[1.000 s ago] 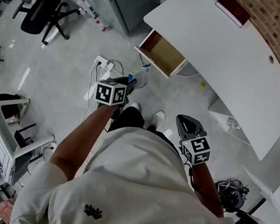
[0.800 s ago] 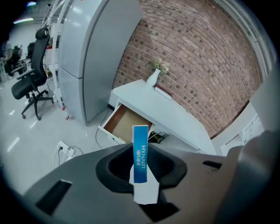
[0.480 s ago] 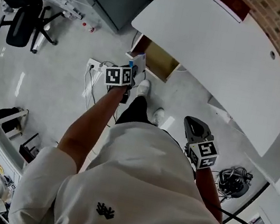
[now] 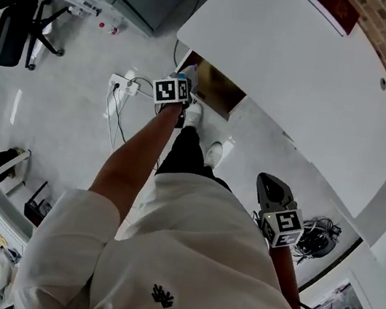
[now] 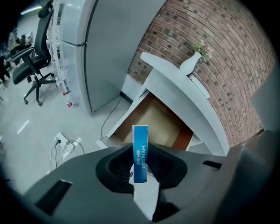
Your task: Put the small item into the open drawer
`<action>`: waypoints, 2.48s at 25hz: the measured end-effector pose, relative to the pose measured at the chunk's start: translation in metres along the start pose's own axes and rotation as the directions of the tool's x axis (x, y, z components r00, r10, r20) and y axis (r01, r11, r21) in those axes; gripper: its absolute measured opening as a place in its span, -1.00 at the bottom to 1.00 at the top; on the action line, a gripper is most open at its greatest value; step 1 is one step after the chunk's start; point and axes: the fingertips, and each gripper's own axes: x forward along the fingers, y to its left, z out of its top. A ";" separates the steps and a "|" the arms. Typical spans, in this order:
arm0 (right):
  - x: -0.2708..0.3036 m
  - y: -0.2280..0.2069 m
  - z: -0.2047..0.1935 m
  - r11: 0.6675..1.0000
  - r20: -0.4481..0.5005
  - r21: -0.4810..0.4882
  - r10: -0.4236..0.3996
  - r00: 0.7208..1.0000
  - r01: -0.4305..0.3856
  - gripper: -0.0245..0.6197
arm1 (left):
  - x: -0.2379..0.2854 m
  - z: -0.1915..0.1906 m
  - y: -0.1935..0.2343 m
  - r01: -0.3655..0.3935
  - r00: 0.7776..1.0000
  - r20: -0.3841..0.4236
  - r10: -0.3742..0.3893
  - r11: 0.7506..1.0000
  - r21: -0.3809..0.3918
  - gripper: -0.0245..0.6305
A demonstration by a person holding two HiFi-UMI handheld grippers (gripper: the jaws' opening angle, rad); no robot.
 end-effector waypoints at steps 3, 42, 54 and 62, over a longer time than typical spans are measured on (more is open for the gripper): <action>0.012 -0.003 0.004 1.000 -0.023 0.016 -0.012 1.000 0.013 -0.82 | 0.023 0.007 0.010 -0.006 1.000 -0.017 0.006 1.000 -0.012 -0.64; 0.047 -0.033 0.001 0.998 -0.113 0.058 -0.023 0.993 0.030 -0.82 | 0.104 0.023 0.041 -0.084 0.995 -0.055 0.081 0.995 -0.048 -0.48; 0.028 -0.021 -0.008 1.000 -0.060 0.031 0.005 0.998 -0.003 -0.82 | 0.062 0.007 0.032 -0.080 0.997 -0.023 0.079 0.996 -0.030 -0.45; 0.004 -0.010 -0.022 1.000 -0.016 -0.006 0.028 0.999 -0.029 -0.82 | 0.016 -0.018 0.018 -0.066 0.998 0.015 0.067 0.998 -0.011 -0.45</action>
